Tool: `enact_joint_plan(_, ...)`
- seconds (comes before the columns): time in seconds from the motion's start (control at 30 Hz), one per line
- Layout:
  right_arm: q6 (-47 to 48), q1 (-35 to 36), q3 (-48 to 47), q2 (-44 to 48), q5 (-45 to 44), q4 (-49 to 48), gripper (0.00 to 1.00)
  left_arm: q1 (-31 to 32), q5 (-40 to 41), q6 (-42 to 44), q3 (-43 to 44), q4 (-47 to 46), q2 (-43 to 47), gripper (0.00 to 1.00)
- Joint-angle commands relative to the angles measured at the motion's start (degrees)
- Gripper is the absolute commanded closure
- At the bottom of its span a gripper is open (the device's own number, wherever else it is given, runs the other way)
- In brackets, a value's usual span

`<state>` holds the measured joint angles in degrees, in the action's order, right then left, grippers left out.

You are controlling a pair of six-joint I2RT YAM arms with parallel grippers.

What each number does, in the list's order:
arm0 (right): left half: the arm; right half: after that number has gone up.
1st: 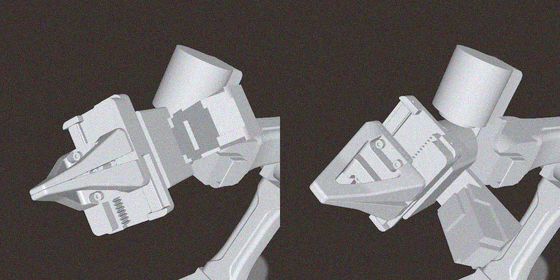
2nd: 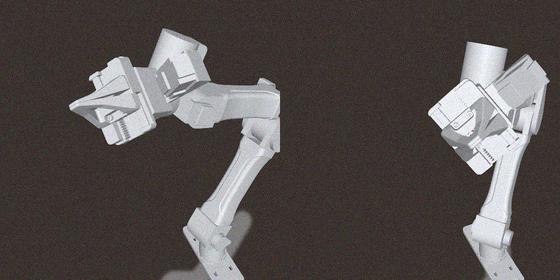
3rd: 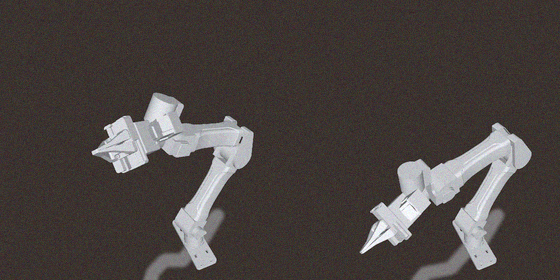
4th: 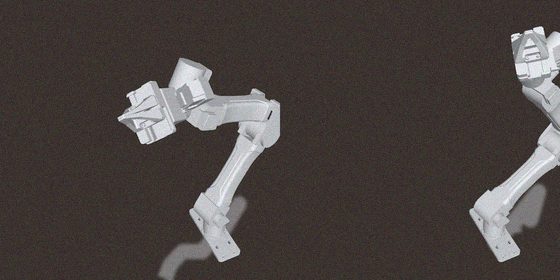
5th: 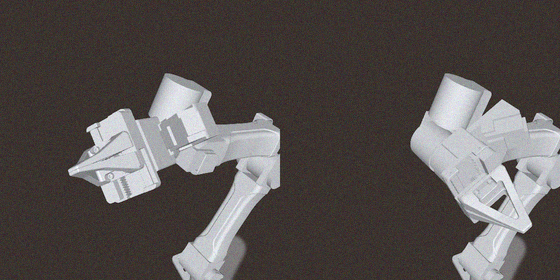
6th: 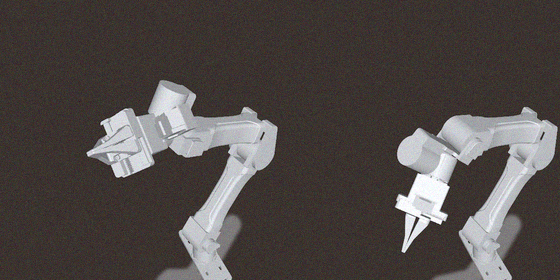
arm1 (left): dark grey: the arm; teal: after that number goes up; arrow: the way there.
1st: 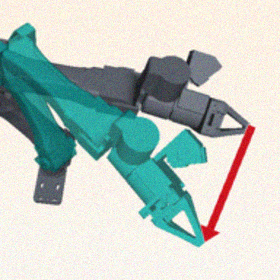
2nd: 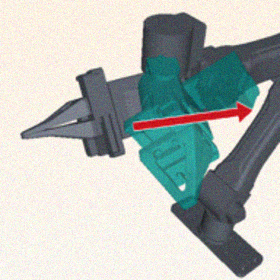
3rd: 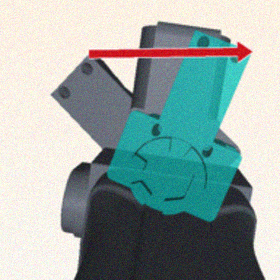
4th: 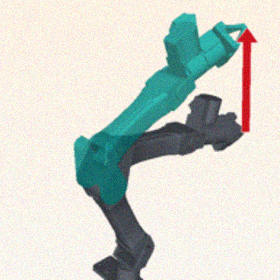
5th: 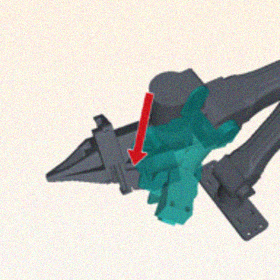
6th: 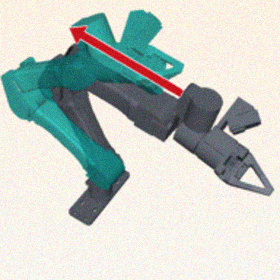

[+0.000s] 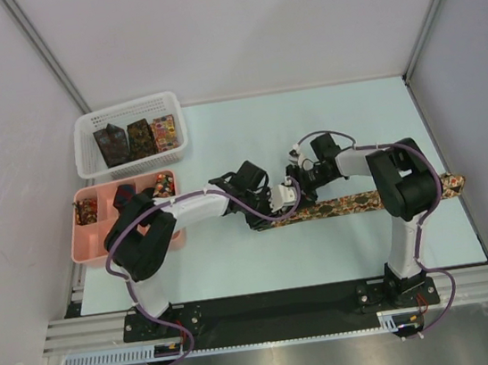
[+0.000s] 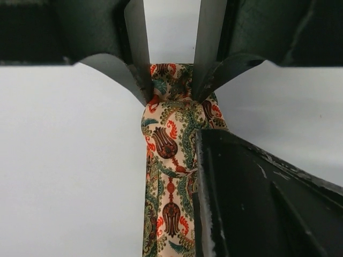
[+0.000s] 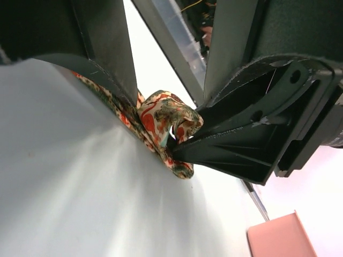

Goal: Roll the ties
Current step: Roll the tie at the center of the board.

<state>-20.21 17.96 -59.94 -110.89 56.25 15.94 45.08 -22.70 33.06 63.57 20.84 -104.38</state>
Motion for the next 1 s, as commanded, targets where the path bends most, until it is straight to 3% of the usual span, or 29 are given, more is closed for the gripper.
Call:
enact_joint_plan(0.0,2.2,1.3,-2.0,-0.3,-1.4,-2.4,0.43,-1.7,-3.7,-0.1,2.0,1.6,1.4,0.60)
enact_joint_plan(0.33,1.8,4.3,-1.2,-1.3,-1.0,-5.8,0.49,-3.0,-4.9,-0.5,3.1,2.5,0.5,0.59)
enact_joint_plan(0.43,1.3,4.0,-1.4,-1.3,-0.6,-4.9,0.69,-3.3,-4.6,-0.5,2.9,2.6,1.0,0.58)
enact_joint_plan(0.47,1.2,3.9,-1.3,-1.2,-0.1,-4.3,0.80,-3.7,-4.7,-0.5,2.4,2.4,1.7,0.55)
enact_joint_plan(0.6,-0.2,3.4,0.5,0.8,1.4,-2.9,0.97,-4.3,-5.2,-0.2,-0.6,-0.4,5.7,0.38)
enact_joint_plan(0.67,1.1,3.0,1.0,0.4,1.0,-1.6,1.00,-4.2,-5.9,0.1,-2.7,-2.8,7.3,0.27)
enact_joint_plan(0.73,1.7,2.2,0.3,-1.6,0.4,-0.7,1.00,-3.9,-4.7,0.6,-3.2,-4.1,7.8,0.22)
enact_joint_plan(0.97,3.8,0.8,-1.3,-5.6,-2.8,0.5,1.00,-2.8,-2.3,3.9,-1.3,-1.6,5.0,0.20)
